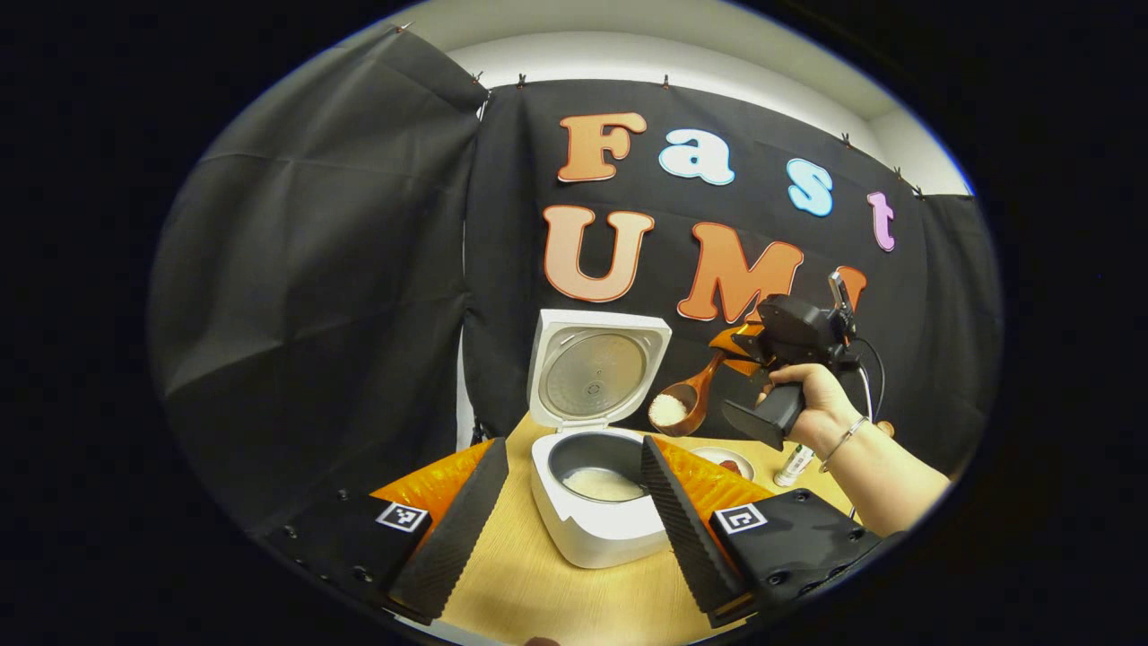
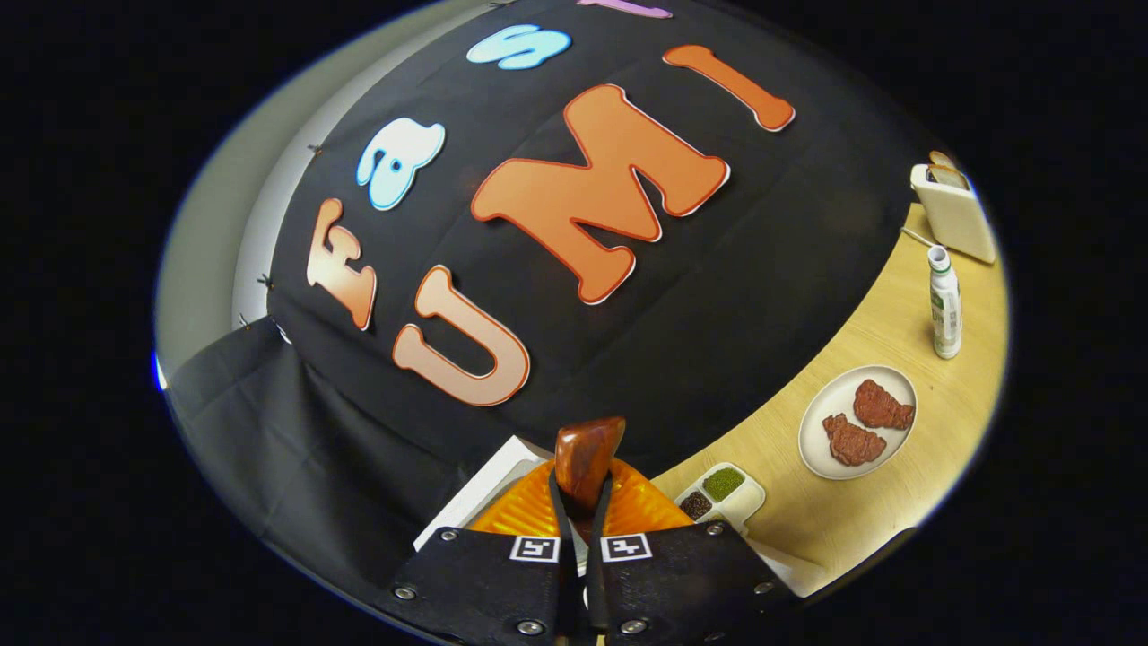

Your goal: Close the left gripper, press the button to open the rice cooker; take a wooden spoon from the chopstick holder with the right hand, scoop a spoonful of rice and pour it into the rice cooker, then put the wooden spoon back into the chopstick holder.

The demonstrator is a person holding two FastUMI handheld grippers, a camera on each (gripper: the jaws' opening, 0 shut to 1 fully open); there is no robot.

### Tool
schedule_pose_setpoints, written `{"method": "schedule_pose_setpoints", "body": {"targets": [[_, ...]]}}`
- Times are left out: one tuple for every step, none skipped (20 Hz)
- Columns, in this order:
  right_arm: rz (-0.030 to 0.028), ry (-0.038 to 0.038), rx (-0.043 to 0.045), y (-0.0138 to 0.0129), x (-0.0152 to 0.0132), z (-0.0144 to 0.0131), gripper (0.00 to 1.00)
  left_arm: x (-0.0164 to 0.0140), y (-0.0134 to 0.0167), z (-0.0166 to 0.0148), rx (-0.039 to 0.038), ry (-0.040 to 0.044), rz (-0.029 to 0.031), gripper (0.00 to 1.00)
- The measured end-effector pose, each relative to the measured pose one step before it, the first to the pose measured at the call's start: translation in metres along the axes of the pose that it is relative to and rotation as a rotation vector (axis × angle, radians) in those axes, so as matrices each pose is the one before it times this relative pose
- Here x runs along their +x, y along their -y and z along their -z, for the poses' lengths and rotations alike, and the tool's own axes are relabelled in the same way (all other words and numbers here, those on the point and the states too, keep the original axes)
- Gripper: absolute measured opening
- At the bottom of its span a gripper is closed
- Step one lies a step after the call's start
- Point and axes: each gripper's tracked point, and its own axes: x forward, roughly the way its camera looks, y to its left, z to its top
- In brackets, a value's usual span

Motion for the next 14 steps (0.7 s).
{"method": "schedule_pose_setpoints", "body": {"targets": [[-0.00569,0.00472,-0.03294,-0.00395,0.00340,0.00172,0.02,-0.00117,-0.00220,0.00135,-0.00291,-0.00268,-0.00307,1.00],[-0.00261,0.00797,-0.03649,-0.00169,0.00121,0.00080,0.02,-0.00093,-0.00236,0.00092,-0.00327,-0.00314,-0.00301,1.00],[-0.00207,0.00878,-0.03821,-0.00165,0.00169,0.00076,0.02,0.00072,-0.00234,0.00110,-0.00192,-0.00159,-0.00390,1.00],[-0.00219,0.00833,-0.03526,-0.00152,-0.00066,0.00056,0.02,0.00026,-0.00237,0.00022,-0.00117,-0.00116,-0.00435,1.00],[-0.00524,0.00715,-0.03291,-0.00061,0.00086,0.00075,0.02,-0.00079,-0.00158,0.00032,-0.00057,-0.00008,-0.00318,1.00],[-0.00831,0.00560,-0.02539,-0.00133,0.00041,-0.00013,0.02,-0.00082,-0.00183,0.00048,-0.00089,-0.00080,-0.00292,1.00],[-0.00508,0.00264,-0.02446,-0.00118,0.00053,0.00105,0.02,-0.00006,-0.00203,0.00065,-0.00043,-0.00165,-0.00334,1.00],[-0.01097,0.00497,-0.02452,-0.00245,0.00006,-0.00027,0.02,-0.00014,-0.00138,0.00065,-0.00091,-0.00147,-0.00327,1.00],[-0.01140,0.00854,-0.02839,-0.00739,-0.00070,-0.00085,0.02,-0.00022,-0.00162,0.00095,-0.00180,-0.00168,-0.00284,1.00],[-0.00999,0.00924,-0.02813,-0.00661,-0.00171,-0.00048,0.02,-0.00037,-0.00136,-0.00034,-0.00200,-0.00143,-0.00258,1.00],[-0.00938,0.00529,-0.02489,-0.00404,-0.00140,-0.00123,0.02,0.00019,0.00044,0.00075,-0.00155,-0.00054,-0.00193,1.00],[-0.01100,0.00675,-0.02032,-0.00326,-0.00034,-0.00279,0.02,-0.00097,-0.00130,0.00084,-0.00023,0.00080,-0.00112,1.00],[-0.00770,0.00833,-0.01818,-0.00311,-0.00068,-0.00191,0.02,-0.00063,-0.00015,0.00059,0.00064,-0.00011,-0.00101,1.00],[-0.00825,0.00544,-0.01926,-0.00311,-0.00078,-0.00128,0.02,-0.00061,-0.00069,0.00016,0.00108,-0.00112,-0.00104,1.00]]}}
